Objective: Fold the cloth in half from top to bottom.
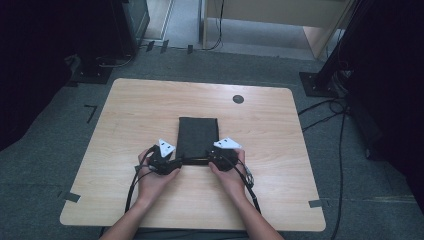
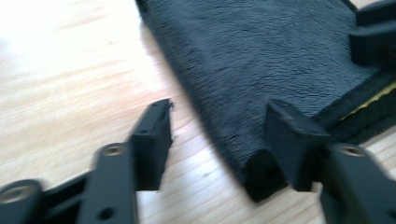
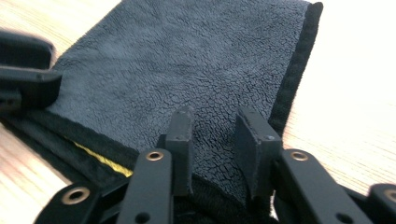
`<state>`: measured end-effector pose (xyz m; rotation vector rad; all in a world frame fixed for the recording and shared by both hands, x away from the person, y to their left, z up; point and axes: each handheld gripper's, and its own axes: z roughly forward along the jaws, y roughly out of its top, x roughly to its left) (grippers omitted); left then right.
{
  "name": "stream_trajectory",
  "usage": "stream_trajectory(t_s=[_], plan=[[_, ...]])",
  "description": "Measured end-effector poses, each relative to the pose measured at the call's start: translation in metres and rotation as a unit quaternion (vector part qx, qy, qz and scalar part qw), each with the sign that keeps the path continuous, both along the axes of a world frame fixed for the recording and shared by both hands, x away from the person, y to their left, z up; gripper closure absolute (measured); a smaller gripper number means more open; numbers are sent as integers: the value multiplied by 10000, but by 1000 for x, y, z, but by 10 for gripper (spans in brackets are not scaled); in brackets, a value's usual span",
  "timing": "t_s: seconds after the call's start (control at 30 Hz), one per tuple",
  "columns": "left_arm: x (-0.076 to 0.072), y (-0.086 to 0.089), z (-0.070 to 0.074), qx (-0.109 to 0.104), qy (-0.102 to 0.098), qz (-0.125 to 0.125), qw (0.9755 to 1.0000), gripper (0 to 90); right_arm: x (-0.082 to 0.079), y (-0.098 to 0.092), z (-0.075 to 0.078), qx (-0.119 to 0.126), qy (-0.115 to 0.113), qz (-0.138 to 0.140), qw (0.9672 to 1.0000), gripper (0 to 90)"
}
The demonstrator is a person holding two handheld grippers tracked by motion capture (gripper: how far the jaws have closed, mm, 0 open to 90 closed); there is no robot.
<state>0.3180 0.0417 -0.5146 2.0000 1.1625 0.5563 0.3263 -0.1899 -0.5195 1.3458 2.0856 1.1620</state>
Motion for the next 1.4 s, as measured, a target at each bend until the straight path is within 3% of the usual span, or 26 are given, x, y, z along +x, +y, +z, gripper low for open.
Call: stream_trajectory(t_s=[0.03,0.07,0.17,0.23,0.3,0.4,0.5,0.73,0.93,1.27,1.4], plan=[[0,9,4,-206,119,81,9997,332,-1,-2,0,211,0,73,9998,455],[-1,13,8,-274,127,79,9995,284,-3,-3,1,211,-40,93,9997,392],[-7,25,18,-463,87,-38,9989,169,-14,-5,8,-14,-246,85,9997,127],[-12,34,24,-668,158,-191,9975,130,-23,-6,13,-379,-382,192,9984,4],[-18,43,27,-710,149,-244,9971,76,-29,-14,19,-313,-311,310,9985,0],[-24,55,29,-708,203,-136,9972,76,-37,-30,27,-205,-185,294,9992,0],[-33,68,30,-554,146,-68,9983,76,-47,-50,29,-147,-78,216,9996,0],[-46,98,21,-270,262,155,9992,76,-68,-95,28,-168,18,-74,9998,0],[-52,120,15,-264,380,317,9984,76,-80,-126,26,-66,131,-310,9994,0],[-63,153,10,-220,470,652,9965,76,-95,-161,20,-98,277,-529,9982,0],[-69,168,5,-144,526,765,9956,76,-104,-182,15,-121,362,-746,9965,0]])
